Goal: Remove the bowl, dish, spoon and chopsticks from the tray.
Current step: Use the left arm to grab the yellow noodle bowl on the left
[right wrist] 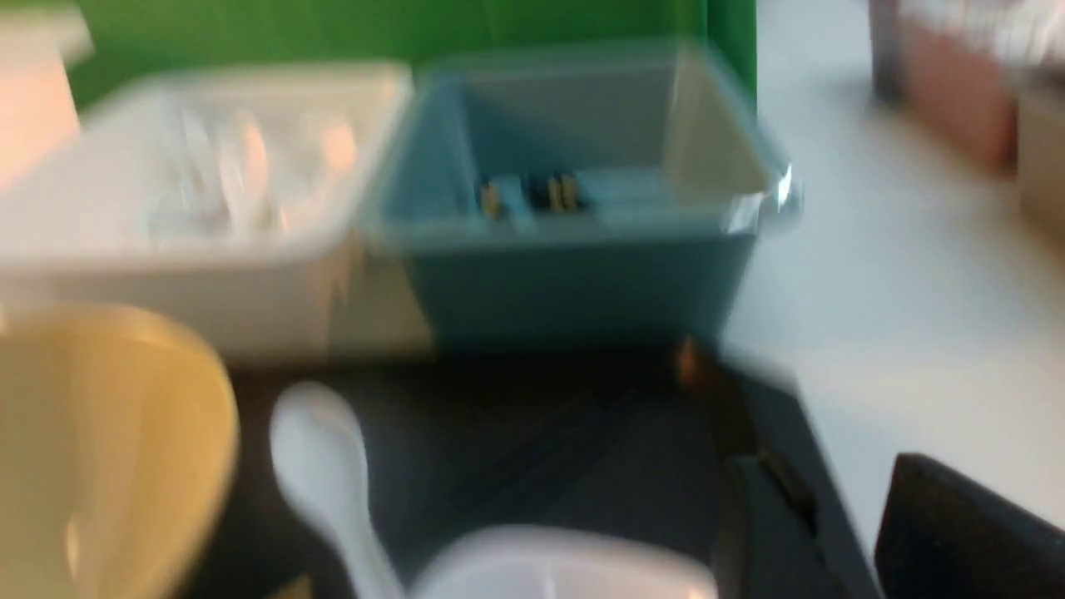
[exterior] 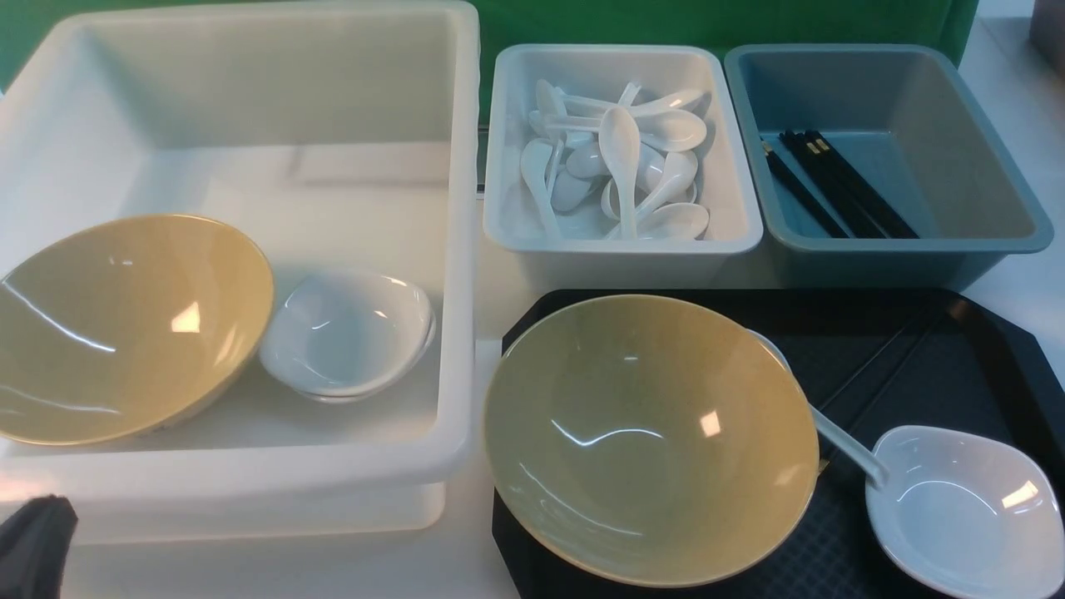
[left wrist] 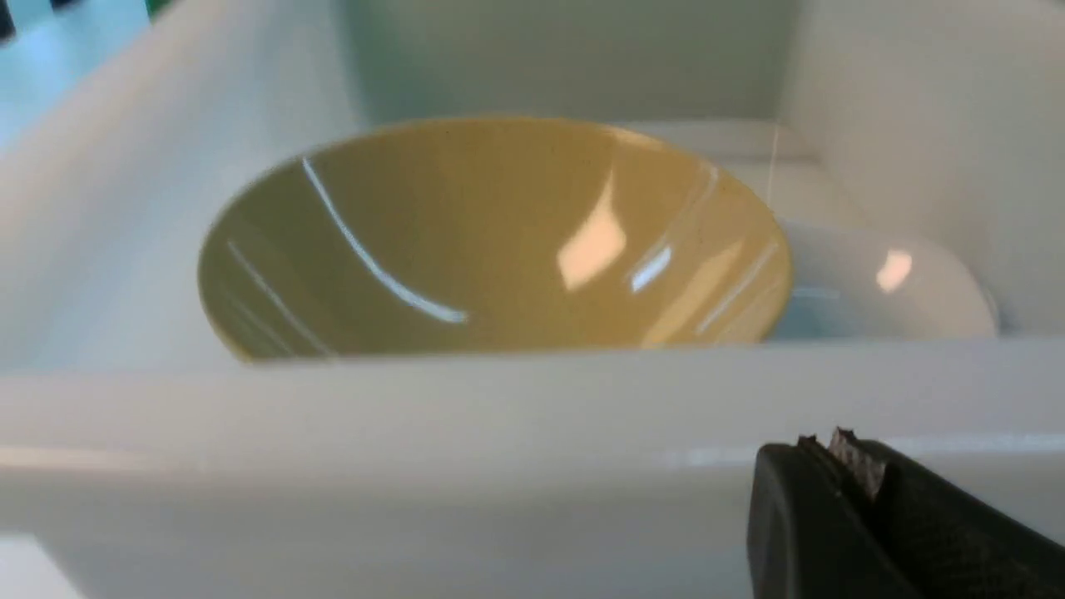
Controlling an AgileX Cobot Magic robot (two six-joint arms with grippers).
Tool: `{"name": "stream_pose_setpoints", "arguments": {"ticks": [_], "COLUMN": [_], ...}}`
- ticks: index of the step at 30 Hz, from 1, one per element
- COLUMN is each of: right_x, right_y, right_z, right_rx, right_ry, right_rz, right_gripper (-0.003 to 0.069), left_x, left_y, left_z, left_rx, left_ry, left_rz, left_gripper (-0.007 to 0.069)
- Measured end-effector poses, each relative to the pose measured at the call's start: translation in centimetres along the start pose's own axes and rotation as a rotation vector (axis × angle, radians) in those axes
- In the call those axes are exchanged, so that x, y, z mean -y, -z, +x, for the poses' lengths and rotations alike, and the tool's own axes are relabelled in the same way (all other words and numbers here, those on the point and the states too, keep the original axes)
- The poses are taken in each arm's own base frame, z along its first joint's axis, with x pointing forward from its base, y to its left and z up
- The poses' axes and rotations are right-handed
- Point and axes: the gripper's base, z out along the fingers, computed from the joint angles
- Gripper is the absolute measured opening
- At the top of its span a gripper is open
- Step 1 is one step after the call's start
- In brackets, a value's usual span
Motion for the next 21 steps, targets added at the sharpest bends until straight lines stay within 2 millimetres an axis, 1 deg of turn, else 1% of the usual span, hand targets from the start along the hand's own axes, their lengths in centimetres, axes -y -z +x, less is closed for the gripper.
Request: {"name": "stream_pose_setpoints", "arguments": {"ticks": [1,4,6,7,8,9,10,11,13,15,17,19,21], "right_x": [-0.1,-0.5,-0.8,-0.8,-0.9,-1.0,-1.1,-1.1,-1.2,-1.2,-1.2,-1.2,-1.2], "right_y": [0.0,0.5,1.3,1.3,2.0,2.3,3.1,3.3,3.7,3.7,3.5,3.2,3.1], "right_z": [-0.6,-2.9,-4.7,-4.7,-5.6,-6.0,-6.8,-6.9,-7.2,-7.2,-7.1,-7.3,-8.2], "right_rx": [0.061,0.32,0.543,0.543,0.658,0.719,0.833,0.853,0.903,0.898,0.872,0.804,0.735], "right_ry": [0.0,0.0,-0.008,-0.01,-0.037,-0.054,-0.123,-0.138,-0.208,-0.249,-0.289,-0.306,-0.314], "right_rz": [-0.01,-0.052,-0.091,-0.091,-0.12,-0.138,-0.192,-0.205,-0.254,-0.274,-0.286,-0.269,-0.246], "right_gripper": [0.0238,0.0238,0.0238,0.0238,0.0238,0.0238,0.0238,0.0238,0.0238,0.0238,0.0236,0.0225,0.0198], "left_x": [0.0,0.1,0.1,0.1,0.2,0.2,0.2,0.2,0.3,0.2,0.1,0.1,0.1], "left_y": [0.0,0.3,0.9,1.0,1.4,1.6,2.6,2.7,3.7,4.3,4.4,4.7,5.3], "left_z": [-0.5,-2.5,-4.0,-4.1,-4.8,-5.2,-6.4,-6.5,-7.3,-7.7,-8.0,-9.5,-11.6], "left_rx": [0.05,0.278,0.452,0.468,0.56,0.605,0.775,0.79,0.939,1.011,1.015,0.997,0.954], "left_ry": [-0.009,-0.037,-0.04,-0.04,-0.041,-0.041,-0.035,-0.034,-0.002,0.058,0.109,0.143,0.145], "left_rz": [0.0,0.001,0.004,0.005,0.007,0.008,0.014,0.015,0.033,0.058,0.076,0.091,0.09], "left_gripper": [-0.0015,-0.0015,-0.0015,-0.0015,-0.0015,-0.0015,-0.0015,-0.0015,-0.0015,-0.0015,-0.0015,-0.0015,-0.0015]}}
